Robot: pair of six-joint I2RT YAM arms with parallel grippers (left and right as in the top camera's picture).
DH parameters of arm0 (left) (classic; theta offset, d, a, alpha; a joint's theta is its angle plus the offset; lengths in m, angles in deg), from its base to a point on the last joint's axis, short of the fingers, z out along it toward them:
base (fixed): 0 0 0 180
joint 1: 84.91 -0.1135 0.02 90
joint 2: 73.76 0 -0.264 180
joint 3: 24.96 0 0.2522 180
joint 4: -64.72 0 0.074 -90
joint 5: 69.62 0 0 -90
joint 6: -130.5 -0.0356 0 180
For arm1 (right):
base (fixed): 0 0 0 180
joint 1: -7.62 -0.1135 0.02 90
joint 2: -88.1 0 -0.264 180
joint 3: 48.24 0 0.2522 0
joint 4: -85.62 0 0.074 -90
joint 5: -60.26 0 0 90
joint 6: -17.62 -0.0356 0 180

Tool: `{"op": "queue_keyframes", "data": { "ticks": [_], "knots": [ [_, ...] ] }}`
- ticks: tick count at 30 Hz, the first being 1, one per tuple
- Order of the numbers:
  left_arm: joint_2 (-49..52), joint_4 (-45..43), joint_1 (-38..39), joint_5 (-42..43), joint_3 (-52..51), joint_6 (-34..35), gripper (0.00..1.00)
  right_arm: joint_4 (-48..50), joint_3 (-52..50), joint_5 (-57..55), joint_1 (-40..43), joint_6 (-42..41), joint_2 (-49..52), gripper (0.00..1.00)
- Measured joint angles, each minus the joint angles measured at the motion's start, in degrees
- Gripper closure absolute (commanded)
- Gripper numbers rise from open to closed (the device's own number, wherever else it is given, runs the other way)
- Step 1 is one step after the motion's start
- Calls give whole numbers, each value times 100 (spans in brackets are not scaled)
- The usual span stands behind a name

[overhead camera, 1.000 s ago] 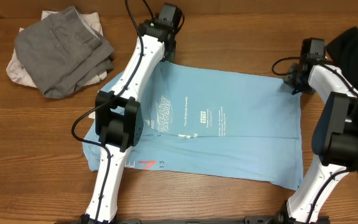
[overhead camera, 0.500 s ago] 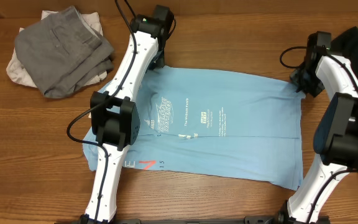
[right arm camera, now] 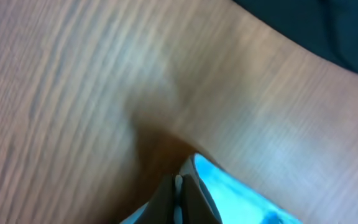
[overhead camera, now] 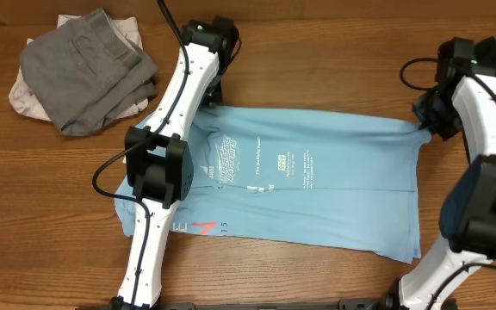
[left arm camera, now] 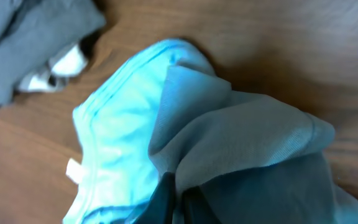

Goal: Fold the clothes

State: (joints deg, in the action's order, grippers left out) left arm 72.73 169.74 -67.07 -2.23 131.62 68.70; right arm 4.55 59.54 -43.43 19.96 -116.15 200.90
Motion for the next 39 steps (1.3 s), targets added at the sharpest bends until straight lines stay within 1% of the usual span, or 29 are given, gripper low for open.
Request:
{"op": "queue_keyframes", "data": {
  "ticks": [4, 6, 11, 16, 19, 23, 25, 32, 33, 34, 36, 37, 38, 39],
  "knots": [
    [0, 509, 0, -13, 2, 173, 96, -575, 17, 98, 0, -175, -223, 96],
    [0, 535, 0, 72, 4, 162, 96, -903, 17, 144, 0, -313, -262, 96],
    [0, 540, 0, 385, 4, 50, 96, -1300, 15, 181, 0, -472, -264, 96],
    [0, 535, 0, 811, -81, -188, 96, -1447, -7, 188, 0, -525, -264, 96],
    [0, 527, 0, 960, -474, -291, 96, -1480, -63, 188, 0, -535, -264, 96],
    [11, 538, -24, 994, -1244, -286, 96, -1478, -192, 188, 0, -549, -264, 96],
    [22, 538, -63, 997, -1438, -286, 96, -1471, -278, 190, 0, -551, -264, 96],
    [33, 538, -264, 1067, -1633, -289, 96, -1351, -667, 190, 0, -551, -264, 96],
    [33, 538, -264, 1067, -1685, -293, 93, -1318, -706, 190, 0, -553, -264, 96],
    [33, 538, -264, 1067, -1729, -310, 86, -1276, -739, 188, 0, -549, -264, 96],
    [33, 542, -262, 1062, -1794, -361, 54, -1228, -791, 192, 0, -549, -264, 92],
    [33, 562, -262, 1060, -1810, -385, 49, -1220, -802, 190, 0, -553, -264, 84],
    [33, 592, -262, 1051, -1814, -391, 44, -1200, -811, 195, 0, -553, -264, 73],
    [24, 595, -262, 1043, -1823, -415, 35, -1167, -811, 199, 0, -540, -264, 51]
  ]
}}
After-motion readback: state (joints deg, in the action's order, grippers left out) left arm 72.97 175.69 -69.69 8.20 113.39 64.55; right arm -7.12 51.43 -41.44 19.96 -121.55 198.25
